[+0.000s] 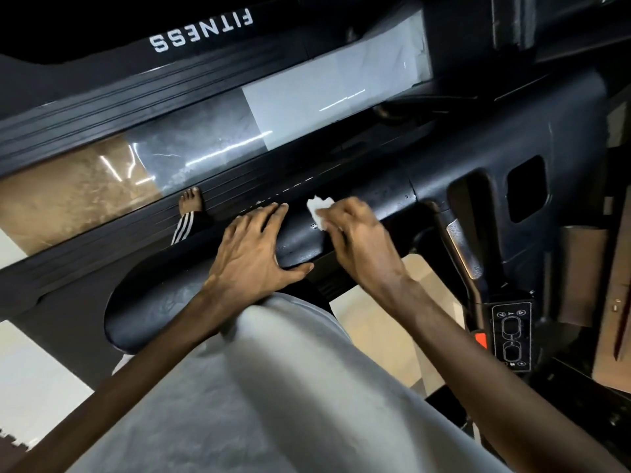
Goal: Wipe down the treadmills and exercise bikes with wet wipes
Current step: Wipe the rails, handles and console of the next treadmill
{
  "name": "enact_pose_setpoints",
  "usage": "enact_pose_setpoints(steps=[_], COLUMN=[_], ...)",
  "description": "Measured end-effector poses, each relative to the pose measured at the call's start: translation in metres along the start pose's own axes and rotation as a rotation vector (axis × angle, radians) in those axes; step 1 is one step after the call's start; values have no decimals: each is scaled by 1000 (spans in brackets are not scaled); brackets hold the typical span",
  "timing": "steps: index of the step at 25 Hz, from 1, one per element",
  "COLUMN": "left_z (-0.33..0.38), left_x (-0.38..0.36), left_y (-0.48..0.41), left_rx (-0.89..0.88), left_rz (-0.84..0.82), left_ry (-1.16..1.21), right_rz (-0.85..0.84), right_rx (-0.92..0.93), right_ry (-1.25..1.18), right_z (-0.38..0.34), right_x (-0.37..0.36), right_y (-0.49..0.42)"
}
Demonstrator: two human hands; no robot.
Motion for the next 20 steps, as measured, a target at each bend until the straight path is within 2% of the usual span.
enact_pose_setpoints(steps=[1, 5, 9, 12, 14, 17, 19, 20], left_z=[0, -1, -1, -1, 0, 5, 13, 17], left_x=[0, -1, -1, -1, -2, -2, -3, -4], left_y=[1, 3, 0, -1, -3, -8, -17, -22], left_rx=[13, 34, 34, 34, 36, 49, 38, 31], left_rz=[6, -6, 4, -9, -31, -40, -50, -61], left_ry=[-8, -53, -43, -49, -64, -74, -69, -65], right_rz=[-19, 122, -7, -22, 71, 275, 336, 337], right_rx=[16, -117, 82, 122, 35, -237, -387, -388], right_ry=[-11, -22, -24, -40, -62, -54, -69, -75], right_z=[0, 33, 3, 18, 49, 102, 115, 110], right_x=[0, 21, -3, 5, 24, 62, 71, 66], right_y=[0, -14, 10, 7, 1, -10, -18, -25])
Point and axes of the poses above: each hand's wrist, its own y-axis away from the middle knuckle, its own x-axis out of the back of the hand, z = x × y, the point moved 6 cm from there along -y, towards the middle knuckle, and after that the axes turned 10 degrees about -x, right-handed, at the moved point
